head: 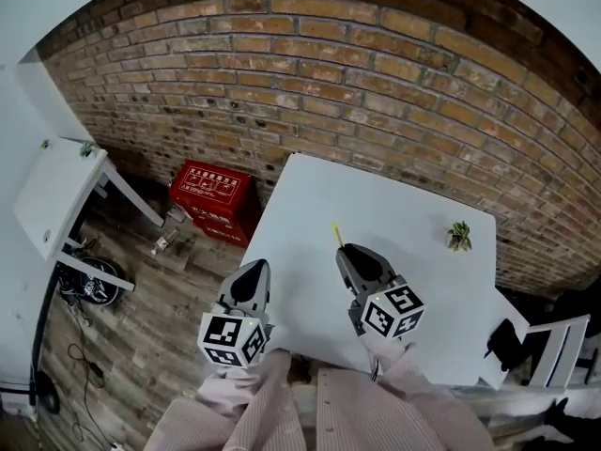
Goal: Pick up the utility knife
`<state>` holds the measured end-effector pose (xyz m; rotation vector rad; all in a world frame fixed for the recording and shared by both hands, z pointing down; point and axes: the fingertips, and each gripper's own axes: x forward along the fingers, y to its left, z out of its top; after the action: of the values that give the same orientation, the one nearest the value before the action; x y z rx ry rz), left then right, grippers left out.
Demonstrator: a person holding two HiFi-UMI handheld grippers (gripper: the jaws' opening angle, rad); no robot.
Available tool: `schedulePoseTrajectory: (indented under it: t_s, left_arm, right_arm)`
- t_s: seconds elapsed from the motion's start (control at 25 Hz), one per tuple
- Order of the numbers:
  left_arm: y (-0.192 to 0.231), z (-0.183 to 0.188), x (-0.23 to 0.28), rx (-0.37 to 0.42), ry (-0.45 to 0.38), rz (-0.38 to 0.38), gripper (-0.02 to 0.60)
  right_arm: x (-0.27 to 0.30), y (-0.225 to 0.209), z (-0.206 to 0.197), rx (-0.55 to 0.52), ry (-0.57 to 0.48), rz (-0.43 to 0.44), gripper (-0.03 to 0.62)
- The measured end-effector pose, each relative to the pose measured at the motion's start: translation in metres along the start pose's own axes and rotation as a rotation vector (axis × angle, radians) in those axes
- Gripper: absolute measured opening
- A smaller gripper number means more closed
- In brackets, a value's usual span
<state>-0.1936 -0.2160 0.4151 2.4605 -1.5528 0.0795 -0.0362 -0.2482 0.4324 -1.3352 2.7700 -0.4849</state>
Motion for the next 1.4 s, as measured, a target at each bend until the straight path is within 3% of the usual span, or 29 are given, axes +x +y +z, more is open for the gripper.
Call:
schedulePoseTrajectory:
  t_s: [0.96,1.4]
  left_arm:
    - [0.015,0.073,-0.042,0.085,-0.175,0.090,-0.008]
    - [0.018,0.074,-0.043,0.109,-0.168,0.106,-0.008]
  right_arm:
    - [-0.083,-0.012,0.097,-0.056,-0.292,-0.071,0.067]
    - [-0.082,-0.014,0.101,-0.108,-0.284,-0.090,0.066]
